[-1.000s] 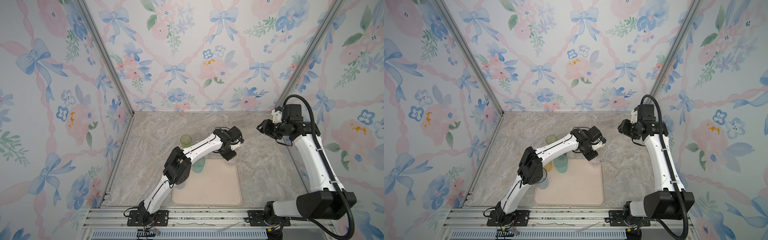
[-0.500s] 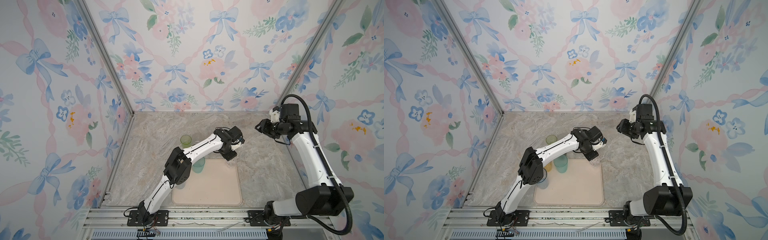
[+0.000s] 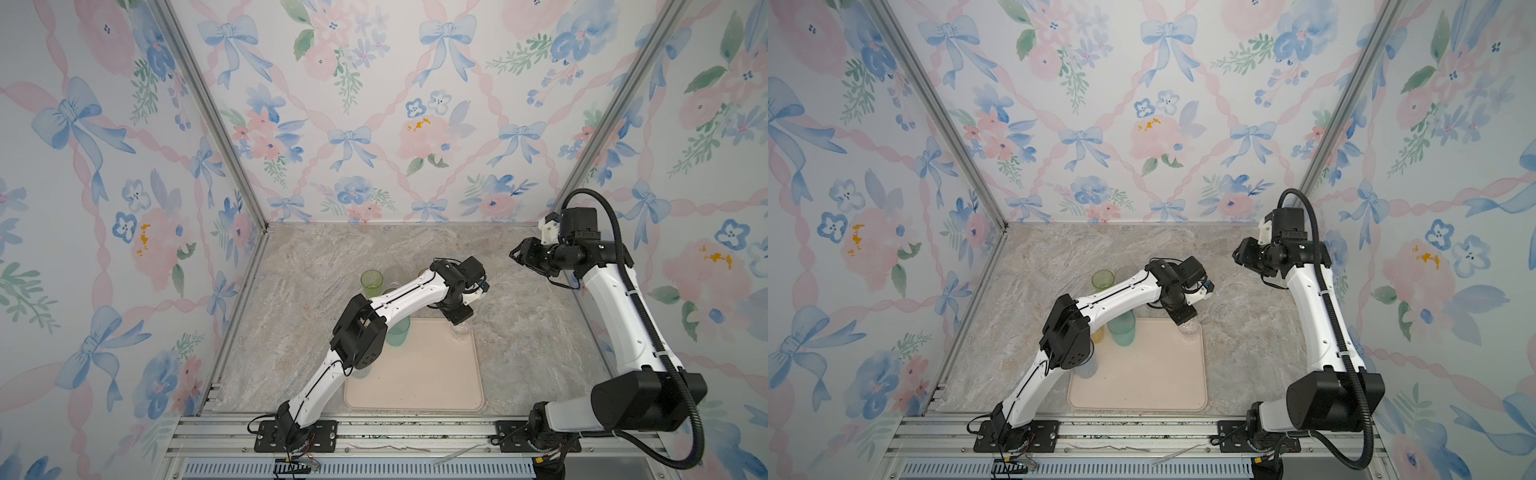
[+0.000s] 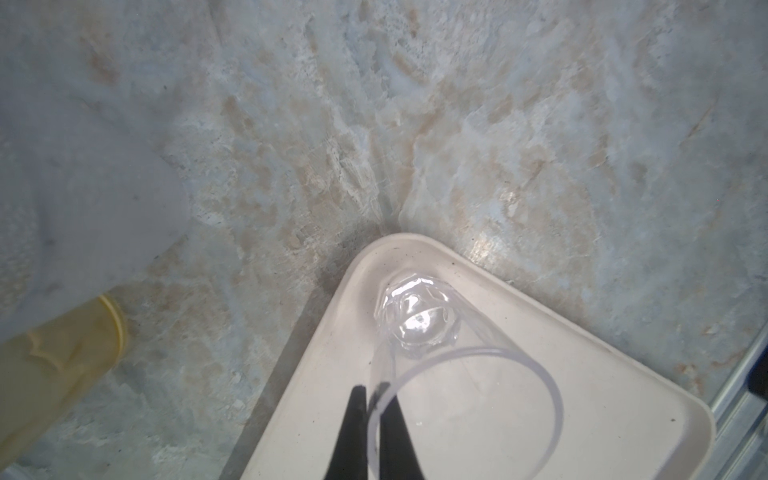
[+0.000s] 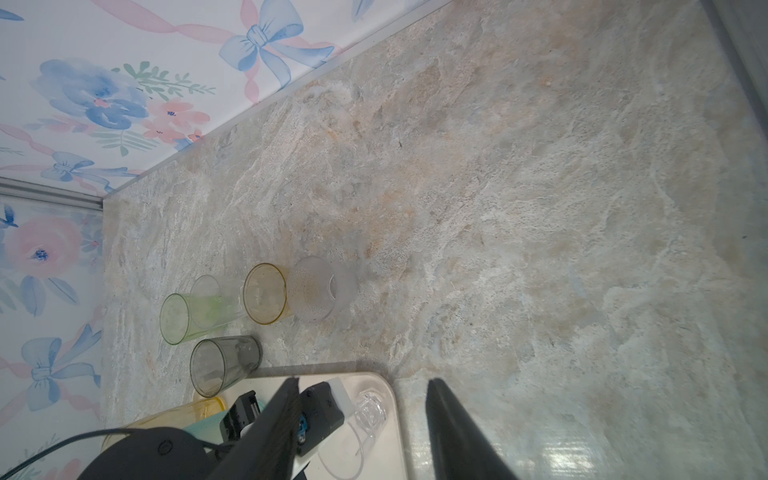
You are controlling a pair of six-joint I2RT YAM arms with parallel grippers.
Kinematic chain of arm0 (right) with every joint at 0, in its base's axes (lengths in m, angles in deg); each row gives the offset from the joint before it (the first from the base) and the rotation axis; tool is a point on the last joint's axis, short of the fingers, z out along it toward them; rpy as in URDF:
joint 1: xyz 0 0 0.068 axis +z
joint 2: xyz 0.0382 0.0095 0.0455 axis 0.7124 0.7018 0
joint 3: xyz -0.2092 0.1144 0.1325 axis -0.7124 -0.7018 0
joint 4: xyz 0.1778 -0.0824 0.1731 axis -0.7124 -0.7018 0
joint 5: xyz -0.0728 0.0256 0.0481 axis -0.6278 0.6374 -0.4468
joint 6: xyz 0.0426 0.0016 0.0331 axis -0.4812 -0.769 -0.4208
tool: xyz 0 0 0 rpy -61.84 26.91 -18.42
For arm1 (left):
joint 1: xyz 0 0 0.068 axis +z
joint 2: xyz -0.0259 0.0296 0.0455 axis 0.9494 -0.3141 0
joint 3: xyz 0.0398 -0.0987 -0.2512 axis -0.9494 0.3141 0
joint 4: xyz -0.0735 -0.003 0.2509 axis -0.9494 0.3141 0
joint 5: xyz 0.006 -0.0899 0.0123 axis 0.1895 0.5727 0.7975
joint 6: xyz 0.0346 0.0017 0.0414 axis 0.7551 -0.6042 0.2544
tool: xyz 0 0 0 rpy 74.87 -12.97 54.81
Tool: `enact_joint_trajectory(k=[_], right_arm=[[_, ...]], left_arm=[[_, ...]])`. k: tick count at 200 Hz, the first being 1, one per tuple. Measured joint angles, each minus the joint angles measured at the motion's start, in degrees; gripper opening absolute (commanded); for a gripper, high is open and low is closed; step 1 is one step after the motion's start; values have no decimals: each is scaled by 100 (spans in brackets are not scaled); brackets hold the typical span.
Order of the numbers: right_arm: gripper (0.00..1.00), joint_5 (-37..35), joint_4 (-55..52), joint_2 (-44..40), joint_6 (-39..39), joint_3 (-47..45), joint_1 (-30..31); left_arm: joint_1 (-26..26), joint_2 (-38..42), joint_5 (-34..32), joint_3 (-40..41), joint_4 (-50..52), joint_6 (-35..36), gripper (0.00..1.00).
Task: Place the glasses into the tray
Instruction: Place the glass on the tray.
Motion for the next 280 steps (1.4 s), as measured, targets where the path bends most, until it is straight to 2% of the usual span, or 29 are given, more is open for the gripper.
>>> enact_joint_trajectory(k=[117, 132, 138, 171, 240, 280], right_arm=[[52, -11, -7, 0, 2, -15, 0], [52, -24, -15, 0, 2, -44, 0], [52, -26, -22, 0, 2, -55, 0], [52, -26, -48, 0, 7, -74, 0], [53, -22, -52, 0, 24, -101, 24], [52, -70, -87, 140, 39, -125, 374]], left_arm=[[0, -11, -17, -11, 39, 39, 23], [0, -13, -20, -55, 66, 39, 26], [0, -15, -20, -87, 74, 37, 31], [2, -17, -15, -291, 72, 20, 37], [236, 291, 398, -330, 83, -11, 37], [817, 1047, 647, -741, 76, -243, 37]])
